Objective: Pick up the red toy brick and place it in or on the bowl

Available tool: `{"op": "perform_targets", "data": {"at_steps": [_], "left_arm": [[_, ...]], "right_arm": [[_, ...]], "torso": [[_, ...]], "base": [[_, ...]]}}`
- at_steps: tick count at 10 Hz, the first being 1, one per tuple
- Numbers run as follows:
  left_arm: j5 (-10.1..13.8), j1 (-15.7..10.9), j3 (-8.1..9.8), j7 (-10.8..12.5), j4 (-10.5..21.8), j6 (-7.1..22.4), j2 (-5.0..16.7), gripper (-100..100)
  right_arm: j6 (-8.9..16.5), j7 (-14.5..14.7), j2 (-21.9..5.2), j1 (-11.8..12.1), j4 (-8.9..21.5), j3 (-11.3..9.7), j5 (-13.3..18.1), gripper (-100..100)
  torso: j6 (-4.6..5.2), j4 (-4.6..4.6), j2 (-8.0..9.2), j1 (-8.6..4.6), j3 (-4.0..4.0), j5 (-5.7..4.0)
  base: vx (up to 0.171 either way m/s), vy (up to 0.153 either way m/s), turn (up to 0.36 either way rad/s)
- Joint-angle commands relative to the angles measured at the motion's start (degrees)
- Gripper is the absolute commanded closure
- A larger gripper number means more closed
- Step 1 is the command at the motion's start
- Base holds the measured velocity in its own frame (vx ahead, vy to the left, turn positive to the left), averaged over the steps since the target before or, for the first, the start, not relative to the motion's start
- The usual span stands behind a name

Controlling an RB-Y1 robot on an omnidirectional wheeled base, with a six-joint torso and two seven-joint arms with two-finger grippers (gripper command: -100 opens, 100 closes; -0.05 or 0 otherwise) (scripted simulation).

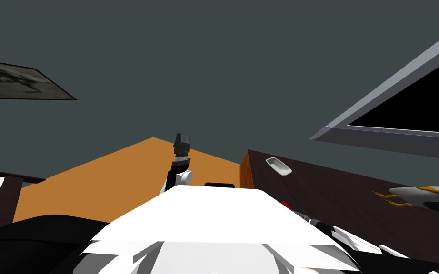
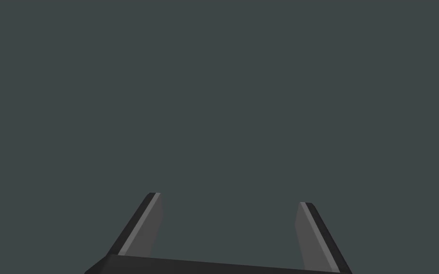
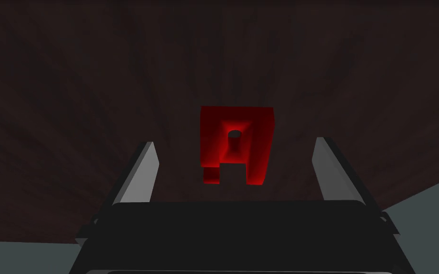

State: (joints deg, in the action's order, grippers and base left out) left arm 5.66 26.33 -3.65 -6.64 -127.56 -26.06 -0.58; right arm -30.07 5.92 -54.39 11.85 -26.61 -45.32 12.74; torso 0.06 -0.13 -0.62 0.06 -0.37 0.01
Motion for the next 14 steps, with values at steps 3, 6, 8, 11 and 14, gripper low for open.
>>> {"op": "perform_targets", "data": {"at_steps": [3, 6, 8, 11, 14], "left_arm": [[0.00, -0.01, 0.00, 0.00, 0.00, 0.00, 0.00, 0], [0.00, -0.02, 0.00, 0.00, 0.00, 0.00, 0.00, 0], [0.00, -0.02, 0.00, 0.00, 0.01, 0.00, 0.00, 0], [0.00, -0.02, 0.00, 0.00, 0.00, 0.00, 0.00, 0], [0.00, -0.02, 0.00, 0.00, 0.00, 0.00, 0.00, 0]], "right_arm": [[-0.26, 0.33, 0.43, -0.54, 1.52, -0.65, 0.77, -100], [0.72, 0.92, 2.30, -0.92, 2.15, -0.06, 1.07, -100], [1.59, 1.33, 3.65, -1.14, 2.67, 0.39, 1.27, -100], [2.04, 1.35, 3.99, -1.14, 2.52, 0.52, 1.33, -100], [1.98, 1.32, 4.10, -1.18, 2.60, 0.57, 1.30, 100]], "torso": [[0.01, 0.07, 0.31, -0.01, 0.18, 0.00], [0.02, 0.14, 0.65, -0.09, 0.37, -0.02], [0.03, 0.14, 0.64, -0.10, 0.37, -0.03], [0.03, 0.15, 0.65, -0.13, 0.38, -0.03], [0.00, 0.13, 0.64, -0.01, 0.37, 0.01]], "base": [[0.062, -0.007, 0.028], [-0.005, -0.031, 0.029], [-0.001, -0.030, 0.025], [-0.005, -0.033, 0.018], [0.000, 0.000, 0.000]]}}
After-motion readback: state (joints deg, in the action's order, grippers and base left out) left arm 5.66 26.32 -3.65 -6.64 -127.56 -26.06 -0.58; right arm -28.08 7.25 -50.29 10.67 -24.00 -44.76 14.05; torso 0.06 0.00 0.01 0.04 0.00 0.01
